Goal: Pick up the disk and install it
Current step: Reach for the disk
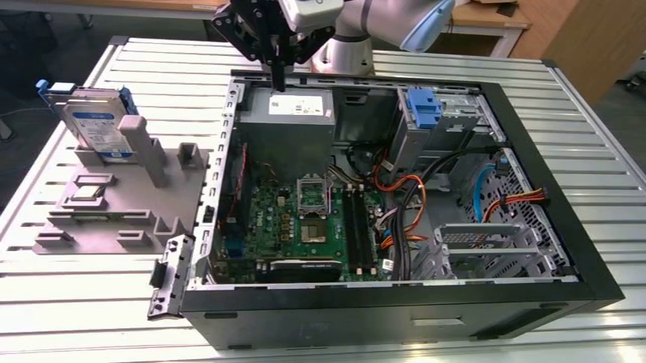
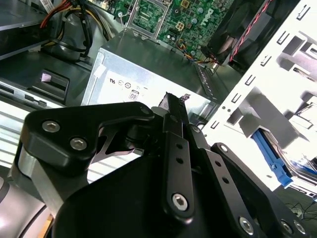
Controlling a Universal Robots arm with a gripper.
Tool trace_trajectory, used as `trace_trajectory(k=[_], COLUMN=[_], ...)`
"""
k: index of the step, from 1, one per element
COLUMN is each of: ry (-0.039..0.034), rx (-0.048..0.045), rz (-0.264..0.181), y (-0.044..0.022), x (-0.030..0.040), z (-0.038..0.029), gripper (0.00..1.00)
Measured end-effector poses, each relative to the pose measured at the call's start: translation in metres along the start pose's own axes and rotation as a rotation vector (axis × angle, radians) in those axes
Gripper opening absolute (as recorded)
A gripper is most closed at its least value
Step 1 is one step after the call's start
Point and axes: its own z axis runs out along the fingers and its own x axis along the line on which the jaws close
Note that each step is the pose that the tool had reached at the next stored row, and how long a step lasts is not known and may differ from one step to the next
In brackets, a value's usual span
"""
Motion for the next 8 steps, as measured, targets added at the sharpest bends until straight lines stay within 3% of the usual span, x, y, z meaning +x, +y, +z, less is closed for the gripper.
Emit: trace_trajectory(k=[8], ry=[0.0], rx=[0.0], rz=[0.0], y=[-0.0001], x=[0.0015], z=[0.0], gripper=[0.1])
